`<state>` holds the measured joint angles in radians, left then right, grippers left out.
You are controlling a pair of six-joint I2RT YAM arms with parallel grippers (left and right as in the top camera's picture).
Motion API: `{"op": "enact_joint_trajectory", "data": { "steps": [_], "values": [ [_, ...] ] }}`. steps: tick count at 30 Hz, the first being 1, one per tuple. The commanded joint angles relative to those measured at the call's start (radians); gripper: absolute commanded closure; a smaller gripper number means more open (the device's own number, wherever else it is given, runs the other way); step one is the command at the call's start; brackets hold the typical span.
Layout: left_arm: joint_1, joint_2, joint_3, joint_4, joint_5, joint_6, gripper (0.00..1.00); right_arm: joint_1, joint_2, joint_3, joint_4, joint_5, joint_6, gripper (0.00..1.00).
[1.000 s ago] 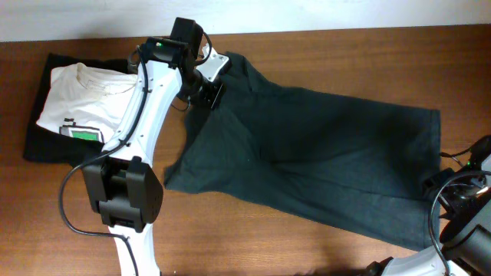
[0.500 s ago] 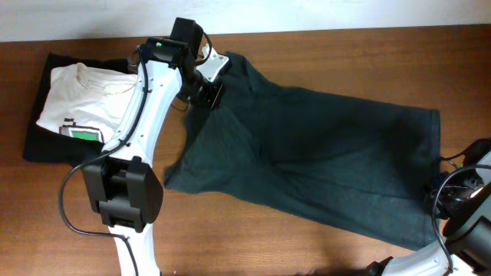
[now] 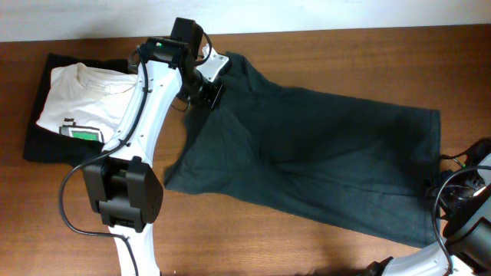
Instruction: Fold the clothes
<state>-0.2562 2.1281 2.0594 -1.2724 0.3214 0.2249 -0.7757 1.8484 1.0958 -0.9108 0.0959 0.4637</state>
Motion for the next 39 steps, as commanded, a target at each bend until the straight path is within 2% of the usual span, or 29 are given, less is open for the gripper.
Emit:
{"op": "enact_joint_trajectory", "data": {
  "steps": [1,2,3,5,6,7,8,10,12,15,19,20,21,24,25,27,31,35,39],
  "values": [
    [-0.006,-0.031,0.01,0.0,-0.004,0.016,0.99,0.001,0.025,-0.011,0.065,-0.091,0.007,0.27],
    [-0.006,-0.031,0.01,0.0,-0.005,0.017,0.99,0.001,0.025,-0.011,0.111,-0.197,-0.074,0.27],
    [-0.006,-0.031,0.01,0.0,-0.005,0.017,0.99,0.001,0.025,-0.011,0.119,-0.217,-0.084,0.27],
    [-0.006,-0.031,0.01,0.0,-0.004,0.016,0.99,0.001,0.025,-0.011,0.106,-0.201,-0.081,0.27],
    [-0.006,-0.031,0.01,0.0,-0.004,0.016,0.99,0.001,0.025,-0.011,0.095,-0.168,-0.08,0.3],
    [-0.006,-0.031,0.01,0.0,-0.004,0.016,0.99,0.001,0.025,-0.011,0.077,-0.134,-0.069,0.37],
    [-0.006,-0.031,0.01,0.0,-0.004,0.016,0.99,0.001,0.025,-0.011,0.039,-0.09,-0.027,0.49],
    [-0.006,-0.031,0.01,0.0,-0.004,0.016,0.99,0.001,0.025,-0.011,0.007,-0.076,-0.02,0.59],
    [-0.006,-0.031,0.01,0.0,-0.004,0.016,0.99,0.001,0.024,-0.003,-0.024,-0.077,-0.017,0.64],
    [-0.006,-0.031,0.01,0.0,-0.005,0.017,0.99,0.001,0.024,0.064,-0.115,-0.055,-0.018,0.64],
    [-0.006,-0.031,0.01,0.001,-0.005,0.017,0.98,0.001,0.024,0.17,-0.209,-0.006,-0.038,0.52],
    [-0.006,-0.031,0.01,0.002,-0.008,0.017,0.99,0.001,0.024,0.171,-0.22,-0.008,-0.037,0.52],
    [-0.006,-0.031,0.01,0.003,-0.007,0.017,0.98,0.002,0.024,0.171,-0.231,-0.009,-0.038,0.52],
    [-0.006,-0.031,0.01,0.004,-0.008,0.017,0.98,0.002,0.024,0.171,-0.247,-0.009,-0.04,0.64],
    [-0.006,-0.031,0.01,0.004,-0.008,0.017,0.98,0.002,0.024,0.17,-0.252,-0.009,-0.04,0.64],
    [-0.006,-0.031,0.01,0.004,-0.008,0.017,0.98,0.003,0.024,0.15,-0.224,-0.008,-0.04,0.52],
    [-0.006,-0.031,0.01,0.005,-0.008,0.017,0.98,0.003,0.024,0.06,-0.093,-0.067,-0.035,0.5],
    [-0.006,-0.031,0.01,0.006,-0.008,0.017,0.98,0.003,0.024,0.018,-0.061,-0.066,-0.01,0.5],
    [-0.006,-0.031,0.01,0.006,-0.008,0.017,0.98,-0.017,0.022,0.066,-0.117,-0.058,-0.014,0.61]
  ]
}}
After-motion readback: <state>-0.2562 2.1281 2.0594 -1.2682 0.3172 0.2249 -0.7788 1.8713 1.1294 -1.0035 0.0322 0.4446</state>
